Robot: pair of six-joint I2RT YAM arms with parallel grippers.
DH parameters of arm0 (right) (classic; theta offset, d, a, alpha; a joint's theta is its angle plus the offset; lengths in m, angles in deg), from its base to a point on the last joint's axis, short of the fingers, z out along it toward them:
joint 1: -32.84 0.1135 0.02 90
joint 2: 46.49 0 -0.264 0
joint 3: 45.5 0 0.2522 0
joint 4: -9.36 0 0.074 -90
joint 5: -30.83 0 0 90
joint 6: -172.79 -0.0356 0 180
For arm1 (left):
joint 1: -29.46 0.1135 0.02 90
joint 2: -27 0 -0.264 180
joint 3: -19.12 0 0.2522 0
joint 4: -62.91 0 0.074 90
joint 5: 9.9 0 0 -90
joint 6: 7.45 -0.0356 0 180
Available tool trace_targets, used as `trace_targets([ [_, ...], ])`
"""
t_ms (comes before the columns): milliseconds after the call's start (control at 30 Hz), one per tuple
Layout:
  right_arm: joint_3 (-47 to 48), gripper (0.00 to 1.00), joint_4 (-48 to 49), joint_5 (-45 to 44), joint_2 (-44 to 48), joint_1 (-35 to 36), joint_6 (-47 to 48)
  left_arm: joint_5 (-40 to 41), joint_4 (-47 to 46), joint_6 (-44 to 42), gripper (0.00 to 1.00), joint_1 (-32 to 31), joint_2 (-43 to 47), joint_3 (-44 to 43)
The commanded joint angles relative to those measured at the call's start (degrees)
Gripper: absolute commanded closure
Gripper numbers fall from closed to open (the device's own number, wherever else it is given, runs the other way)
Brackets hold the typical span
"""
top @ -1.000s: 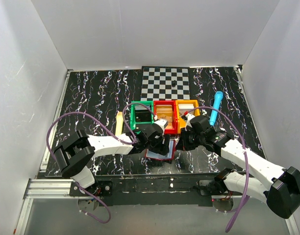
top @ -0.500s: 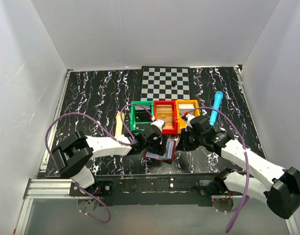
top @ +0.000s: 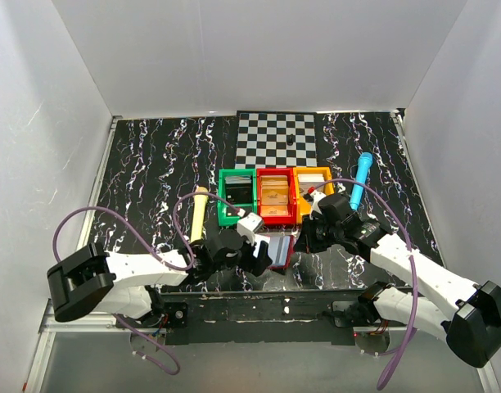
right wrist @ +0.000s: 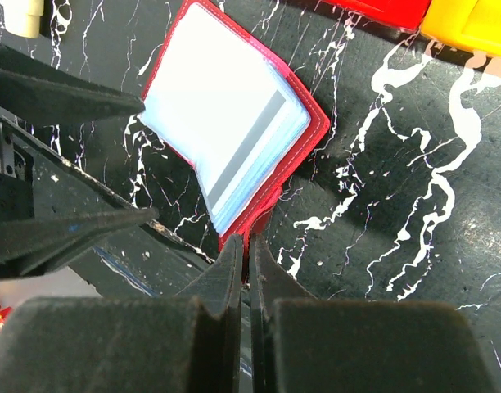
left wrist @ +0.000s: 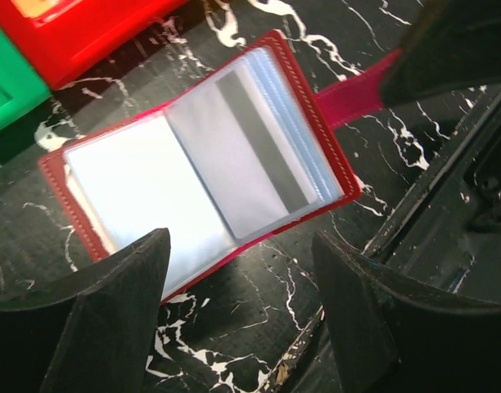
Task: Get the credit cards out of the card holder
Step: Remove the credit card from the card holder.
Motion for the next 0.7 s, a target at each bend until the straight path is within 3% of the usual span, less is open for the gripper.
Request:
trace_targets([
  [0,2.36,0.99,0.73,1.39,0.39,-0.18,0.35,0.9,-6.47,-6.72,0.3,-2.71,-0.65,0.73],
  [667,2.36,0.99,0.56,1.74,0.83,-0.18,0.35,10.04,-7.18,-10.15,0.34,-7.73,-9.71,-1.2],
])
